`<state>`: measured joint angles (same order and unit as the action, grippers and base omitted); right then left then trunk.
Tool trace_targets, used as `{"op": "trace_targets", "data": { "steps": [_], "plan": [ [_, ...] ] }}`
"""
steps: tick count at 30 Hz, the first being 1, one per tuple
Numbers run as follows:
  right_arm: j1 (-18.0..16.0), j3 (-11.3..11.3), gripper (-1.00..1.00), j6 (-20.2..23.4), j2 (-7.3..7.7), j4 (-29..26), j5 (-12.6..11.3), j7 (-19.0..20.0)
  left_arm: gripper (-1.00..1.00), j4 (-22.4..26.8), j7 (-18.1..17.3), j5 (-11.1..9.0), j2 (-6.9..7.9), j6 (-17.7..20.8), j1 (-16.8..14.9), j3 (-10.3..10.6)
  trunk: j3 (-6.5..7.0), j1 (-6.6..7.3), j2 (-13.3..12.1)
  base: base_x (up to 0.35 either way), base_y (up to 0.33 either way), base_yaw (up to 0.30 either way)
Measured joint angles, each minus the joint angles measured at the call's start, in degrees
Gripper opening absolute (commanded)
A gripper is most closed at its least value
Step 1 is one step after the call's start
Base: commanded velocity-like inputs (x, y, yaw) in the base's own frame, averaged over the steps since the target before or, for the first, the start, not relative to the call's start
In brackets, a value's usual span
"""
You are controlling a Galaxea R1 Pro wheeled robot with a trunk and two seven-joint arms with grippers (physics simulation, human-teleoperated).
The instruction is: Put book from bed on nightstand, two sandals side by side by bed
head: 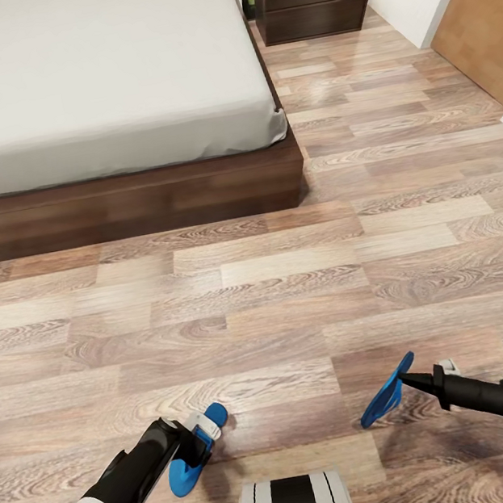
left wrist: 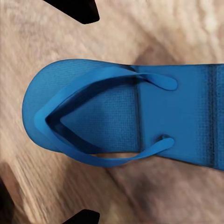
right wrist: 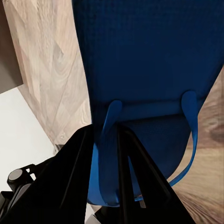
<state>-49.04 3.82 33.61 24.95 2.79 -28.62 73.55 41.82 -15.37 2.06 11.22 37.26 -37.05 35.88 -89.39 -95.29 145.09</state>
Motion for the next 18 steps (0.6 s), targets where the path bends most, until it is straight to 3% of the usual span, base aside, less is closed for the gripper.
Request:
{"op": "trace_targets", "data": {
  "steps": [5,18],
  "plan": [
    [0.0,0.0,-1.00,0.0,0.09,0.0,0.0,0.0,1.00,0.0,0.0,0.0,-0.06,0.0,0.0,0.0,0.00,0.00,0.0,0.000,0.000,0.000],
    [0.1,0.0,-1.00,0.0,0.13,0.0,0.0,0.0,1.00,0.0,0.0,0.0,0.05,0.0,0.0,0.0,-2.44,-0.28,0.1,0.000,0.000,0.000]
  ]
}}
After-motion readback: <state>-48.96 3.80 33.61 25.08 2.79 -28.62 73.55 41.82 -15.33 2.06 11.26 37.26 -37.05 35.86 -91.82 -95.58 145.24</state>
